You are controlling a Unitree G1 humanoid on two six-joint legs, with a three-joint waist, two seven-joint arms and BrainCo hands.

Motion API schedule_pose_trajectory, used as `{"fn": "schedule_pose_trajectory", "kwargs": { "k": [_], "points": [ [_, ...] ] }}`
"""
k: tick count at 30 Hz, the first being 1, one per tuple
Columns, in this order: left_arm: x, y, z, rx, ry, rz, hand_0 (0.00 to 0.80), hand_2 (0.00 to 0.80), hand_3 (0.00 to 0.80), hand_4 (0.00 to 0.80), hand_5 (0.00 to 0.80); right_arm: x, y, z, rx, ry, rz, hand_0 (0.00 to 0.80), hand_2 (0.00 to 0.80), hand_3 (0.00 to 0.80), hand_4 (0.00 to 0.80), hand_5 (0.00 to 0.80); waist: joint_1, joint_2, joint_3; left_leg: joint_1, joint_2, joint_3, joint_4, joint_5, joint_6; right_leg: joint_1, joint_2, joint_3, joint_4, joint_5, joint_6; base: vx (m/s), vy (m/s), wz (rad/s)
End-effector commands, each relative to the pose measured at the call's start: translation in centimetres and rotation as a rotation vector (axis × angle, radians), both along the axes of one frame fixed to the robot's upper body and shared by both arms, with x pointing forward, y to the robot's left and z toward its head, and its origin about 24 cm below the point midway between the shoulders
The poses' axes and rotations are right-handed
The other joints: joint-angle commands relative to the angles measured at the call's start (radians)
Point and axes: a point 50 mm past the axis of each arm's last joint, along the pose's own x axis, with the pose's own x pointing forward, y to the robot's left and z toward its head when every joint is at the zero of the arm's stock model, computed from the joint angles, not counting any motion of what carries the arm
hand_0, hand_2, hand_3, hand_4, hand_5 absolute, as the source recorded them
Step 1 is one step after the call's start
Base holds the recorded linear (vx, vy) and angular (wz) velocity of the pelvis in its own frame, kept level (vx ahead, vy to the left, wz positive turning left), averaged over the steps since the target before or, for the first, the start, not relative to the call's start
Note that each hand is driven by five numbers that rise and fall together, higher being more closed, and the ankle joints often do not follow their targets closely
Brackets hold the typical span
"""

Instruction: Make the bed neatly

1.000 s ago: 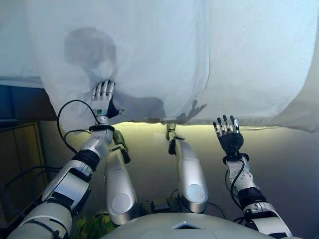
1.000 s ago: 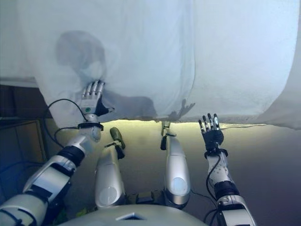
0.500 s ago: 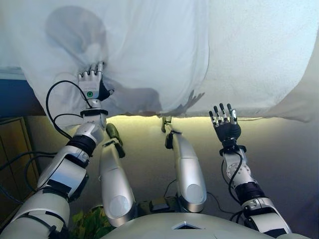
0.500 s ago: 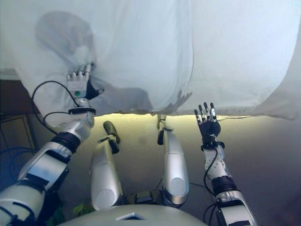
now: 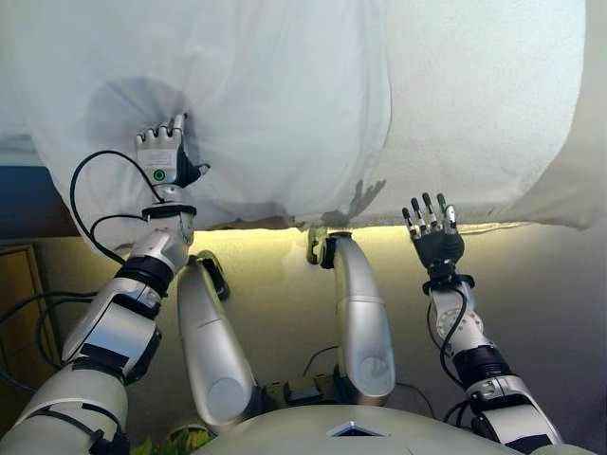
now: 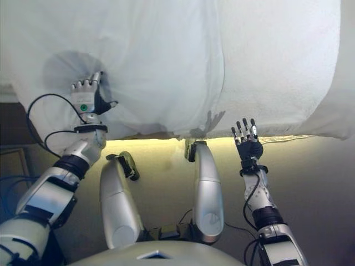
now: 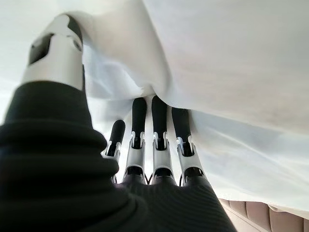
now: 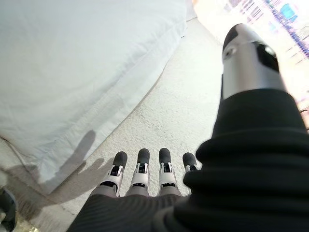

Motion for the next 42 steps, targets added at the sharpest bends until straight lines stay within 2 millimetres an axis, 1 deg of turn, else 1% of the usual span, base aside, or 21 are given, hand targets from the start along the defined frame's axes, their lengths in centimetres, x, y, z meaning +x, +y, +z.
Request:
{"fn": "schedule_pose_trajectory", "kwargs": {
  "k": [1, 4, 9, 13, 19, 23, 30, 36, 42],
  "points": [
    [-1.3, 3.1, -1.7, -0.008, 0.089, 0.102, 0.800, 0.800, 0.800, 0.800, 0.800, -1.1, -1.9, 0.5, -0.025, -0.009, -0.007, 0.000, 0.000, 0.000, 0.000, 0.000, 0.010, 0.036, -0.061, -0.084, -0.009, -0.062, 0.052, 0.042, 0.075, 0.040, -0.071, 0.073, 0.090, -0.035, 0.012, 0.053, 0.062, -0.09],
    [-1.6, 3.3, -2.5, -0.017, 0.121, 0.122, 0.800, 0.800, 0.800, 0.800, 0.800, -0.9, -2.4, 0.8, -0.042, -0.004, -0.001, 0.000, 0.000, 0.000, 0.000, 0.000, 0.003, 0.042, -0.067, -0.092, -0.007, -0.064, 0.070, 0.034, 0.074, 0.027, -0.071, 0.087, 0.106, -0.045, 0.008, 0.033, 0.056, -0.10],
    [-1.6, 3.6, -2.6, -0.034, 0.132, 0.135, 0.800, 0.800, 0.800, 0.800, 0.800, -0.5, -3.0, 1.4, -0.063, -0.007, -0.006, 0.000, 0.000, 0.000, 0.000, 0.000, -0.006, 0.046, -0.069, -0.112, 0.001, -0.066, 0.087, 0.034, 0.071, 0.005, -0.070, 0.096, 0.121, -0.051, 0.008, 0.005, 0.041, -0.08],
    [-1.6, 3.5, -2.7, -0.041, 0.132, 0.126, 0.800, 0.800, 0.800, 0.800, 0.800, -0.7, -3.5, 1.5, -0.063, -0.008, -0.010, 0.000, 0.000, 0.000, 0.000, 0.000, -0.008, 0.047, -0.072, -0.105, 0.006, -0.061, 0.080, 0.037, 0.069, 0.014, -0.071, 0.095, 0.112, -0.049, 0.011, 0.006, 0.017, -0.03],
    [-1.4, 3.5, -2.4, -0.053, 0.130, 0.121, 0.800, 0.800, 0.800, 0.800, 0.800, -0.3, -3.6, 1.8, -0.065, -0.008, 0.003, 0.000, 0.000, 0.000, 0.000, 0.000, -0.006, 0.047, -0.080, -0.105, 0.010, -0.058, 0.087, 0.035, 0.068, 0.018, -0.083, 0.090, 0.113, -0.049, 0.009, 0.000, 0.000, 0.00],
    [-1.7, 3.6, -2.9, -0.065, 0.148, 0.107, 0.800, 0.800, 0.800, 0.800, 0.800, -0.5, -3.6, 1.3, -0.052, 0.010, 0.000, 0.000, 0.000, 0.000, 0.000, 0.000, 0.000, 0.047, -0.090, -0.082, 0.011, -0.050, 0.065, 0.043, 0.067, 0.042, -0.088, 0.081, 0.093, -0.042, 0.018, 0.021, 0.008, 0.01],
    [-2.9, 3.4, -4.5, -0.121, 0.175, 0.093, 0.800, 0.800, 0.800, 0.800, 0.800, -1.3, -2.8, 0.1, -0.024, 0.032, 0.008, 0.000, 0.000, 0.000, 0.000, 0.000, 0.018, 0.040, -0.123, 0.027, -0.006, -0.020, -0.084, 0.105, 0.047, 0.161, -0.106, 0.042, -0.049, 0.016, 0.047, 0.066, 0.012, 0.03],
    [-4.6, 4.8, -5.7, -0.168, 0.186, 0.126, 0.800, 0.800, 0.800, 0.800, 0.800, -2.0, -1.3, -1.0, 0.020, 0.038, 0.014, 0.000, 0.000, 0.000, 0.000, 0.000, 0.047, 0.028, -0.149, 0.120, -0.029, 0.004, -0.233, 0.167, 0.032, 0.278, -0.119, -0.009, -0.195, 0.080, 0.073, 0.070, -0.033, 0.13],
    [-6.3, 6.2, -6.6, -0.151, 0.212, 0.152, 0.800, 0.800, 0.800, 0.800, 0.800, -2.3, 0.1, -1.6, 0.055, 0.032, 0.004, 0.000, 0.000, 0.000, 0.000, 0.000, 0.087, 0.012, -0.189, 0.237, -0.058, 0.021, -0.425, 0.244, 0.010, 0.410, -0.122, -0.065, -0.376, 0.142, 0.105, 0.085, -0.069, 0.20]
  ]
}}
